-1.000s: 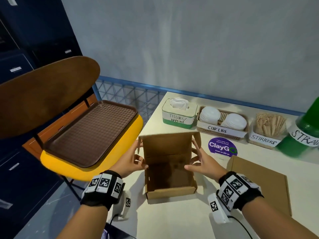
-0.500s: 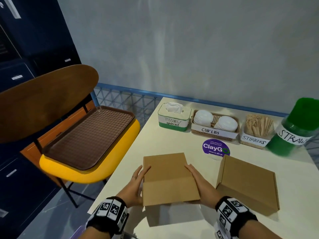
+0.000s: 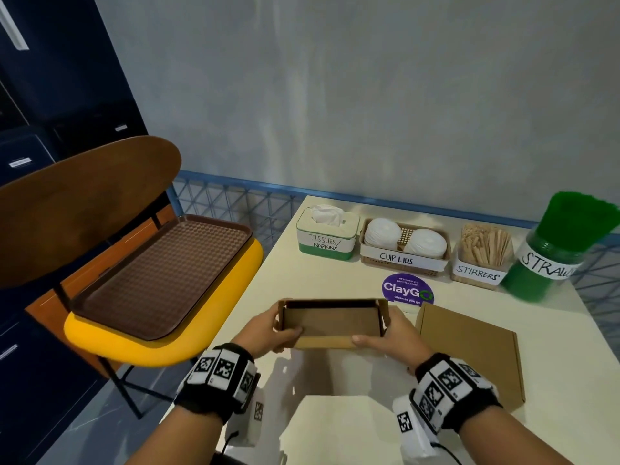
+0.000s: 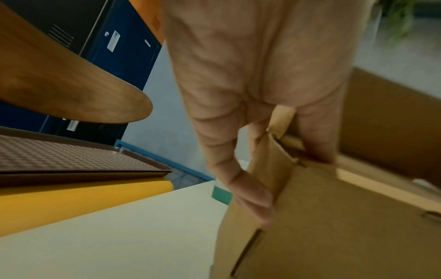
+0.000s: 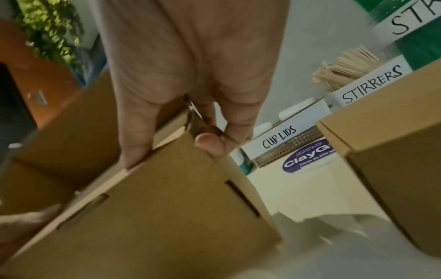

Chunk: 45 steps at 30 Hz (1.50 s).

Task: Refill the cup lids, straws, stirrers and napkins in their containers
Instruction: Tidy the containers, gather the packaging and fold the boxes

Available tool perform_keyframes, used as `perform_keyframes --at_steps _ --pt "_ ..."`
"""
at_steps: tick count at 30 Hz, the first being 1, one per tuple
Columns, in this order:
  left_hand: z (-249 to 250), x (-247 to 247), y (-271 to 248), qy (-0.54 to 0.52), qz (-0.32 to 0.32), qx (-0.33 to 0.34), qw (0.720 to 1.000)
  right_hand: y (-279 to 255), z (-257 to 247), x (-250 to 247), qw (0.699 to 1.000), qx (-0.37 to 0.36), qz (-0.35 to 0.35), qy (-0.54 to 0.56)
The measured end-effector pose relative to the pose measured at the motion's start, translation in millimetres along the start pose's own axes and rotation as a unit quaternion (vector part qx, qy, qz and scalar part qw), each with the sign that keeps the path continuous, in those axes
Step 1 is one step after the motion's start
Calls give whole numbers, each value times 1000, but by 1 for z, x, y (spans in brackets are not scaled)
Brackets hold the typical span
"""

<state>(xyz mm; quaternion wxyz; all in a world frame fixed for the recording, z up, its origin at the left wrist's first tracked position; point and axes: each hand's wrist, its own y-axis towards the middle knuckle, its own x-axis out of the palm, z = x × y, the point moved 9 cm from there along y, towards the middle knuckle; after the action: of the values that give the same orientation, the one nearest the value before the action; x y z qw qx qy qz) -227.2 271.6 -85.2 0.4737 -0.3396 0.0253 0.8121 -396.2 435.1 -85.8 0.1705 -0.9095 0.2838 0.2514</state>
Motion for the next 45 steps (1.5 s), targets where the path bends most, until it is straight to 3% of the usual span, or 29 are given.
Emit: perform_keyframes --at_steps 4,7,11,15,26,36,45 --pt "6 -2 18 29 33 -36 998 9 -5 -9 998 40 -4 -50" --pt "9 -6 24 45 93 -46 994 11 -3 -8 997 49 9 -51" --pt "19 -14 19 27 195 -24 980 8 -11 -12 994 41 56 -81" --pt "24 -16 14 6 234 10 972 6 -15 -15 993 14 96 -61" --pt "30 -11 24 -80 150 83 982 4 -27 -21 986 -43 146 -62" --pt "24 -12 24 -40 186 81 978 2 -22 -20 985 -56 145 -73" --pt "21 -11 23 -91 181 76 976 1 -14 -9 988 -32 138 -64"
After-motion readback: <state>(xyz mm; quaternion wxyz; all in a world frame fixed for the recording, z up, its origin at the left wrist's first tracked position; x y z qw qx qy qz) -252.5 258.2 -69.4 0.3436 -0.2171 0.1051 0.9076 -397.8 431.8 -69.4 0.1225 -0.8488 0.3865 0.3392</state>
